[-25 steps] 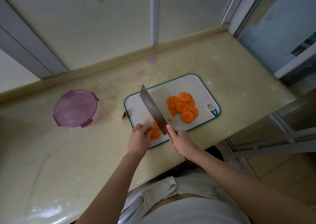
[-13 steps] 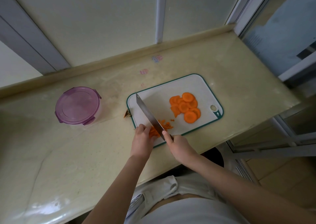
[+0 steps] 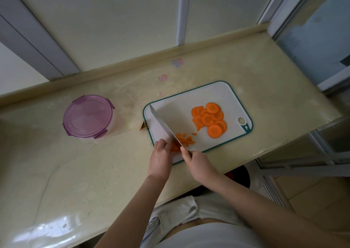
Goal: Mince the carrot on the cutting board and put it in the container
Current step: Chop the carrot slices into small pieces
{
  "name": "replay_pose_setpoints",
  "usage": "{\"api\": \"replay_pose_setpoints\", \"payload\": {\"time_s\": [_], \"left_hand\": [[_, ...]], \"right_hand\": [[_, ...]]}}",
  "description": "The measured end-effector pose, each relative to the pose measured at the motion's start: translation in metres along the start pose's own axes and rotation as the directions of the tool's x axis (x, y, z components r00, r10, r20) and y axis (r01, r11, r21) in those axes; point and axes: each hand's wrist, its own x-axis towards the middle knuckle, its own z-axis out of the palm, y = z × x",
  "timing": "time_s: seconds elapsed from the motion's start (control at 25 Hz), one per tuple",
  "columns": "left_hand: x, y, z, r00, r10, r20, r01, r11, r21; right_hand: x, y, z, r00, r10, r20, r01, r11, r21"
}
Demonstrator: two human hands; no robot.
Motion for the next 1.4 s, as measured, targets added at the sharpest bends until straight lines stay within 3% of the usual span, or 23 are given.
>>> {"api": "replay_pose_setpoints", "payload": {"time_s": [0.16,0.48,0.72,1.2,1.4], "left_hand": [[-0.003,-0.002,0.003,0.997,0.036,-0.063,-0.037,0.999,-0.014],[0.005,0.005,0.002,0.999,-0.033,-0.019,0.032,0.996,-0.078],[0.008,0.005,-0.019,0.994,-0.108,-0.017,0.099,0.958,-0.270],[0.016,0.003,-0.011,0.974,-0.228,0.007,0.226,0.957,-0.180],[0.016,0.003,-0.009,0.977,-0.213,-0.007,0.208,0.960,-0.186]], "right_hand": [[0.014,0.011,-0.020,0.995,0.040,0.088,-0.054,0.984,0.167],[0.010,0.009,-0.028,1.000,0.001,0.021,-0.004,0.987,0.160],[-0.002,0.002,-0.036,0.999,-0.027,0.017,0.024,0.991,0.134],[-0.001,0.002,-0.022,0.995,0.021,0.094,-0.016,0.998,-0.057],[0.003,0.002,-0.016,0.994,-0.032,0.104,0.042,0.994,-0.096]]}}
